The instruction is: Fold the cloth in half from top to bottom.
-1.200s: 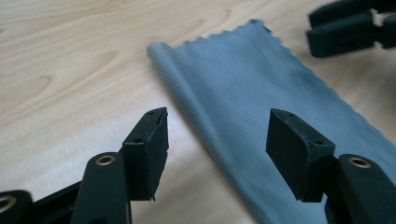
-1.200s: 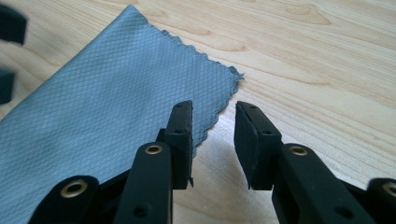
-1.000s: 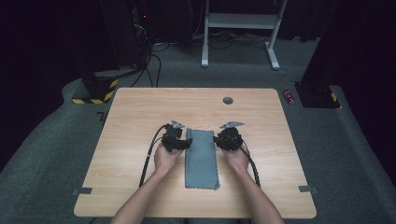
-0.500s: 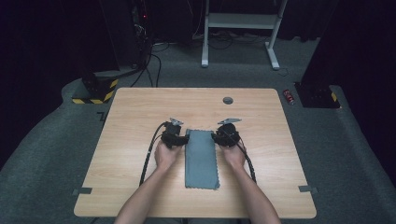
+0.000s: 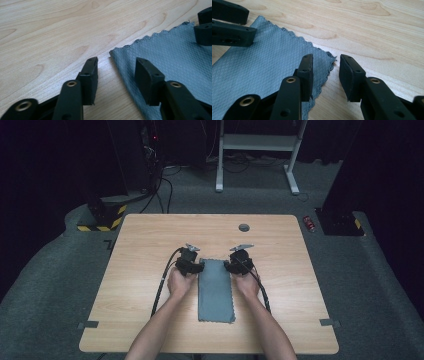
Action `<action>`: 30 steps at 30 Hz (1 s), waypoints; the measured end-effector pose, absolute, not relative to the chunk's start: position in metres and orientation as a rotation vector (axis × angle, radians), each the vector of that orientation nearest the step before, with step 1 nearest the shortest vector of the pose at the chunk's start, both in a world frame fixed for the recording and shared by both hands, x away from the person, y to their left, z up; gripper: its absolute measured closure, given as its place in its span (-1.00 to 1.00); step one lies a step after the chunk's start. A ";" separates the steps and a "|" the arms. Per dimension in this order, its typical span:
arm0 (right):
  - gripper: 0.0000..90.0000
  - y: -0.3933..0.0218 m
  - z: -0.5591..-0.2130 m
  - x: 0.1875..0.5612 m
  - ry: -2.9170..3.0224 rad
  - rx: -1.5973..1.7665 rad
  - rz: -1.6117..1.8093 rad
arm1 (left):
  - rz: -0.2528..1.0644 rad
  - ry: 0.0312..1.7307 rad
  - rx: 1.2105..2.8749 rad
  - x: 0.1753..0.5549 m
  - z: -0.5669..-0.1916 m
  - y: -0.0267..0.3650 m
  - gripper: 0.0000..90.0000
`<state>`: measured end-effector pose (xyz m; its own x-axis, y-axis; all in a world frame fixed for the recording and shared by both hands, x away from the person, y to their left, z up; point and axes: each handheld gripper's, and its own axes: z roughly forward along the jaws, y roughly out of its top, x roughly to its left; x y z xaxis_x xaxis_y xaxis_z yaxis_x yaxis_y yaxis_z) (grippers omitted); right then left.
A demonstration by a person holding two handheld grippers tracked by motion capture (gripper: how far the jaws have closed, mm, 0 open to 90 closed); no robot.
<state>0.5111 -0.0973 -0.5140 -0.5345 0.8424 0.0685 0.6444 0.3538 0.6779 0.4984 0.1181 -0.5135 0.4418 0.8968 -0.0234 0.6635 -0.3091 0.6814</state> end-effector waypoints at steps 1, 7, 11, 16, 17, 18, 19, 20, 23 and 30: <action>0.43 -0.097 -0.515 0.511 2.317 1.332 0.967 | 0.489 1.293 2.076 0.498 -0.514 0.117 0.33; 0.57 -0.093 -0.516 0.512 2.312 1.312 0.971 | 0.463 1.265 2.080 0.497 -0.514 0.115 0.62; 0.75 -0.091 -0.516 0.512 2.317 1.301 0.977 | 0.436 1.257 2.072 0.497 -0.514 0.115 0.80; 0.92 -0.090 -0.516 0.512 2.331 1.285 0.969 | 0.377 1.270 2.040 0.498 -0.515 0.118 0.94; 0.95 -0.088 -0.515 0.510 2.337 1.273 0.950 | 0.344 1.280 2.027 0.499 -0.515 0.120 0.95; 0.95 -0.088 -0.515 0.510 2.337 1.273 0.950 | 0.344 1.280 2.027 0.499 -0.515 0.120 0.96; 0.96 -0.087 -0.515 0.509 2.336 1.276 0.944 | 0.333 1.279 2.026 0.500 -0.515 0.121 0.96; 0.97 -0.087 -0.514 0.509 2.341 1.270 0.938 | 0.317 1.285 2.018 0.500 -0.515 0.123 0.96; 0.97 -0.088 -0.509 0.506 2.348 1.256 0.972 | 0.291 1.264 2.017 0.499 -0.513 0.128 0.97; 0.98 -0.091 -0.495 0.500 2.337 1.223 1.033 | 0.280 1.228 1.983 0.496 -0.504 0.132 0.97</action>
